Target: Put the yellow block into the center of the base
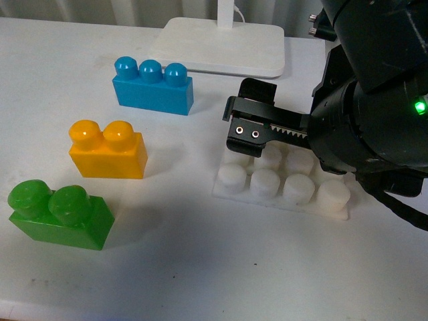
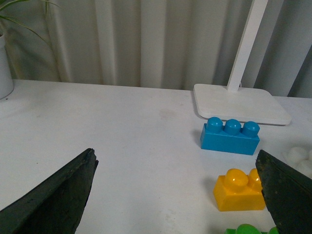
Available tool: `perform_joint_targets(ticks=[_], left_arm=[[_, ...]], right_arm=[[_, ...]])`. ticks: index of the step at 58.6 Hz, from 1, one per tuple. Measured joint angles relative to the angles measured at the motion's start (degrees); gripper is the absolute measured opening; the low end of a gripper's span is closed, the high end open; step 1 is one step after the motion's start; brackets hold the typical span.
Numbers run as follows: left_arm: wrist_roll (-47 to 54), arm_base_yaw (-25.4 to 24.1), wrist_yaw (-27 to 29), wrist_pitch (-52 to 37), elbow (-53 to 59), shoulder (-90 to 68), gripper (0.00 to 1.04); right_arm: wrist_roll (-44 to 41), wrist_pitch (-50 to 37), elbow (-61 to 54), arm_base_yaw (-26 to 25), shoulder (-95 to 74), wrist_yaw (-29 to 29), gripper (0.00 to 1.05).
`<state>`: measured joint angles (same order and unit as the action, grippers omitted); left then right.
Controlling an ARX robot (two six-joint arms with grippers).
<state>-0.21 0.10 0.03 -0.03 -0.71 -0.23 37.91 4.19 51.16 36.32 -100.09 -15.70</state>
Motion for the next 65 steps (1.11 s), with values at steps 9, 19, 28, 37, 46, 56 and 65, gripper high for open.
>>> perform_joint_targets(ticks=[9, 19, 28, 37, 46, 56, 65], left_arm=[[0.0, 0.0, -0.02, 0.0, 0.0, 0.0, 0.98], [0.0, 0.0, 0.0, 0.0, 0.0, 0.0, 0.98], [0.0, 0.0, 0.0, 0.0, 0.0, 0.0, 0.98], [0.0, 0.0, 0.0, 0.0, 0.0, 0.0, 0.98], [0.0, 0.0, 0.0, 0.0, 0.0, 0.0, 0.98], [0.0, 0.0, 0.0, 0.0, 0.0, 0.0, 0.98], [0.0, 0.0, 0.0, 0.0, 0.0, 0.0, 0.98]], right_arm=[[-0.66, -1.4, -0.22, -0.74, 0.7, 2.45, 0.96], [-2.78, -3.37, -2.71, -2.95, 7.58, 4.83, 0.96], [-5.86, -6.86, -6.86, -5.29, 16.26, 7.85, 0.96], [-11.02, -10.49, -12.92, -8.22, 26.71, 10.54, 0.96], [-14.86, -11.26, -18.64, -12.44, 37.73, 13.25, 0.96], [-17.05, -10.75, -25.07, -19.37, 50.31, 17.79, 0.96], [-17.66, -9.16, -31.17, -28.15, 61.18, 22.95, 0.96]])
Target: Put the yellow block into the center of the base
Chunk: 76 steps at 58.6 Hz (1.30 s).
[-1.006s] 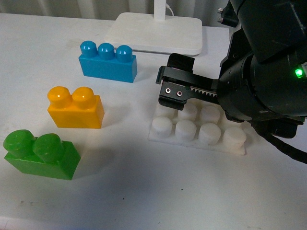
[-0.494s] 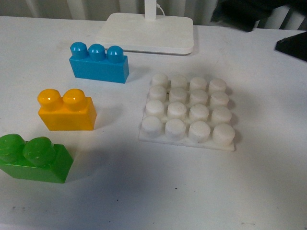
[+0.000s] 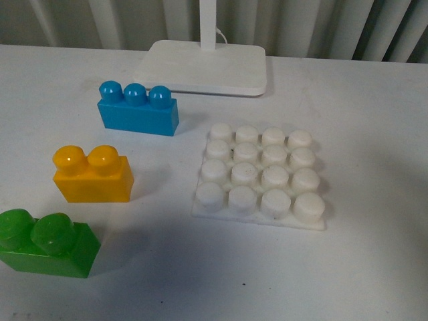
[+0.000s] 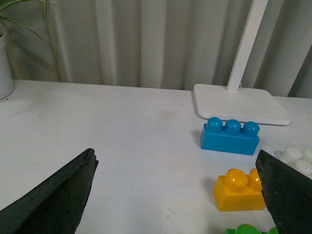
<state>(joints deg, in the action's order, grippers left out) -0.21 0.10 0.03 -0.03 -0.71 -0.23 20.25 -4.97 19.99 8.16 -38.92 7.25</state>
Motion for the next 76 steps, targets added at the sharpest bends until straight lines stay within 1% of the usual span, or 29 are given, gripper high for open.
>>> perform_joint_targets(ticks=[3, 9, 10, 12, 13, 15, 16, 18, 23, 25, 29, 31, 32, 33, 37, 39, 60, 64, 76], left_arm=[[0.0, 0.0, 0.0, 0.0, 0.0, 0.0, 0.98], [0.0, 0.0, -0.02, 0.0, 0.0, 0.0, 0.98], [0.0, 0.0, -0.04, 0.0, 0.0, 0.0, 0.98], [0.0, 0.0, -0.04, 0.0, 0.0, 0.0, 0.98], [0.0, 0.0, -0.02, 0.0, 0.0, 0.0, 0.98], [0.0, 0.0, 0.0, 0.0, 0.0, 0.0, 0.98], [0.0, 0.0, 0.04, 0.0, 0.0, 0.0, 0.98], [0.0, 0.0, 0.04, 0.0, 0.0, 0.0, 0.98], [0.0, 0.0, 0.02, 0.0, 0.0, 0.0, 0.98], [0.0, 0.0, -0.04, 0.0, 0.0, 0.0, 0.98], [0.0, 0.0, -0.02, 0.0, 0.0, 0.0, 0.98], [0.0, 0.0, 0.0, 0.0, 0.0, 0.0, 0.98], [0.0, 0.0, 0.0, 0.0, 0.0, 0.0, 0.98], [0.0, 0.0, 0.0, 0.0, 0.0, 0.0, 0.98], [0.0, 0.0, 0.0, 0.0, 0.0, 0.0, 0.98], [0.0, 0.0, 0.0, 0.0, 0.0, 0.0, 0.98], [0.0, 0.0, 0.0, 0.0, 0.0, 0.0, 0.98], [0.0, 0.0, -0.02, 0.0, 0.0, 0.0, 0.98], [0.0, 0.0, 0.0, 0.0, 0.0, 0.0, 0.98]], right_arm=[[-0.52, 0.63, -1.77, -2.56, 3.23, -0.42, 0.96], [-0.72, 0.76, -2.16, -3.69, 4.68, -0.85, 0.96], [-1.22, 0.46, -2.27, -3.63, 4.76, -1.4, 0.95], [-3.43, -3.06, -3.56, -2.93, 5.03, -4.5, 0.92], [-5.51, -6.34, -4.83, -2.58, 5.16, -7.32, 0.88], [-9.53, -11.54, -7.19, -2.32, 5.75, -10.82, 0.81], [-9.94, -12.44, -7.67, -2.34, 5.97, -11.32, 0.79], [-13.6, -14.8, -9.14, -2.56, 6.97, -12.33, 0.72], [-17.31, -15.23, -11.04, -6.45, 9.51, -7.74, 0.56], [-17.99, -15.21, -11.61, -7.13, 10.23, -7.58, 0.5], [-18.93, -14.95, -12.94, -8.02, 11.8, -7.74, 0.36], [-19.32, -14.47, -13.86, -8.09, 13.0, -7.48, 0.25], [-19.45, -14.29, -14.14, -8.09, 13.42, -7.32, 0.22], [-19.47, -14.21, -14.27, -8.09, 13.64, -7.34, 0.2], [-19.76, -13.44, -15.13, -8.09, 15.34, -7.26, 0.06], [-19.82, -13.14, -15.37, -8.09, 15.96, -7.3, 0.01], [-20.02, -8.63, -17.86, -8.09, 23.1, -7.3, 0.01], [-20.02, -9.35, -19.23, -8.09, 24.28, -7.3, 0.01], [-20.04, -5.53, -19.69, -8.09, 28.72, -7.3, 0.01]])
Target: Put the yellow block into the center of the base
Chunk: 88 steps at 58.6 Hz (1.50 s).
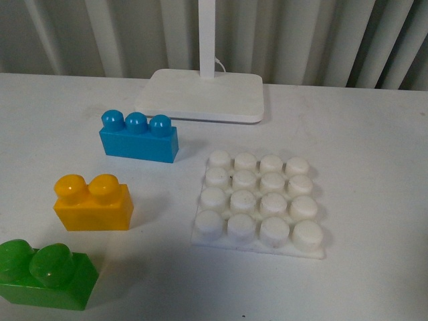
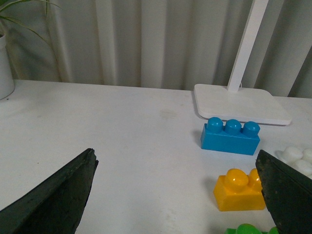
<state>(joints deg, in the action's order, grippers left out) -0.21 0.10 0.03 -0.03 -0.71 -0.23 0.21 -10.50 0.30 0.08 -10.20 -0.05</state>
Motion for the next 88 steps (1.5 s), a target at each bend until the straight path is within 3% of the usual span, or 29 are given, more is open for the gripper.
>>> perform_joint_targets(ticks=[7, 23, 36, 42, 50, 54, 59, 67, 81, 88], left_arm=[[0.0, 0.0, 0.0, 0.0, 0.0, 0.0, 0.98], [0.0, 0.0, 0.0, 0.0, 0.0, 0.0, 0.98], [-0.22, 0.02, 0.07, 0.04, -0.02, -0.02, 0.98], [-7.74, 1.36, 1.88, 3.43, -1.6, -4.98, 0.98], [-8.15, 0.55, -4.42, -4.42, -5.6, -17.92, 0.98], [-4.04, -0.22, -8.98, -7.41, -9.79, -25.59, 0.98], [4.31, 0.48, -15.04, -6.25, -15.91, -35.74, 0.98], [22.62, 2.01, -19.34, 0.13, -25.03, -50.42, 0.98], [49.88, 5.25, -21.0, 16.04, -41.11, -66.75, 0.98], [59.84, 8.09, -18.91, 23.52, -46.88, -71.6, 0.98]], right_arm=[[-0.02, 9.88, 0.07, 0.0, 7.89, 0.09, 0.01], [-0.09, 10.4, 0.07, 0.0, 9.97, 0.13, 0.01], [-0.11, 10.4, 0.07, 0.0, 9.97, 0.11, 0.43], [-0.11, 10.4, 0.07, 0.0, 9.97, 0.11, 0.61], [-0.11, 10.4, 0.07, 0.0, 9.97, 0.11, 0.86], [-0.09, 10.4, 0.07, 0.0, 9.97, 0.11, 0.97], [-0.07, 10.4, 0.07, 0.0, 9.97, 0.11, 0.95], [-0.09, 10.4, 0.07, 0.0, 9.97, 0.11, 0.96], [-0.09, 10.4, 0.07, 0.0, 9.97, 0.11, 0.96], [-0.09, 10.4, 0.07, 0.0, 9.97, 0.11, 0.96]])
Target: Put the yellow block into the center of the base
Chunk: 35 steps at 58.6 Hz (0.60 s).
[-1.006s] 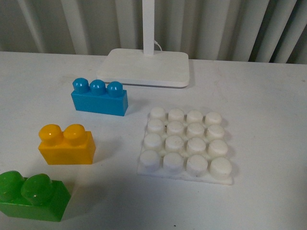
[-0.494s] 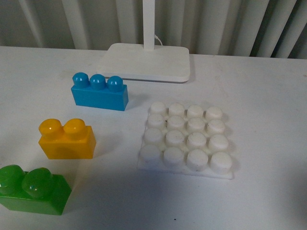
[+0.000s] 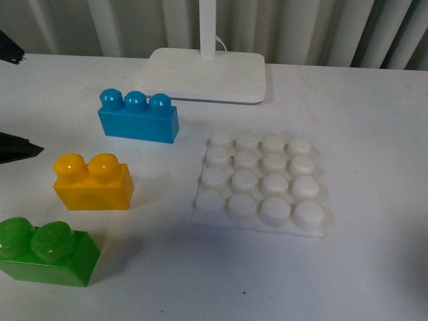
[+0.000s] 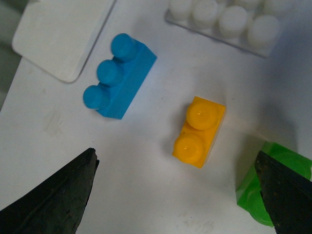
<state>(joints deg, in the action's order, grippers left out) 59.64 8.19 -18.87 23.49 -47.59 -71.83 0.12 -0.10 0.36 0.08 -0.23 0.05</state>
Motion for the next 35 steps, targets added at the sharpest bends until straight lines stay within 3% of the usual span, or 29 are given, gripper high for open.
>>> perform_joint_targets(ticks=[12, 35], left_arm=[[13.77, 2.1, 6.62, 6.34, -5.11, -8.37, 0.98], [16.87, 4.96, 6.36, 10.32, -13.27, -18.29, 0.98]], right_arm=[[0.0, 0.0, 0.0, 0.0, 0.0, 0.0, 0.96], [0.0, 0.0, 0.0, 0.0, 0.0, 0.0, 0.96]])
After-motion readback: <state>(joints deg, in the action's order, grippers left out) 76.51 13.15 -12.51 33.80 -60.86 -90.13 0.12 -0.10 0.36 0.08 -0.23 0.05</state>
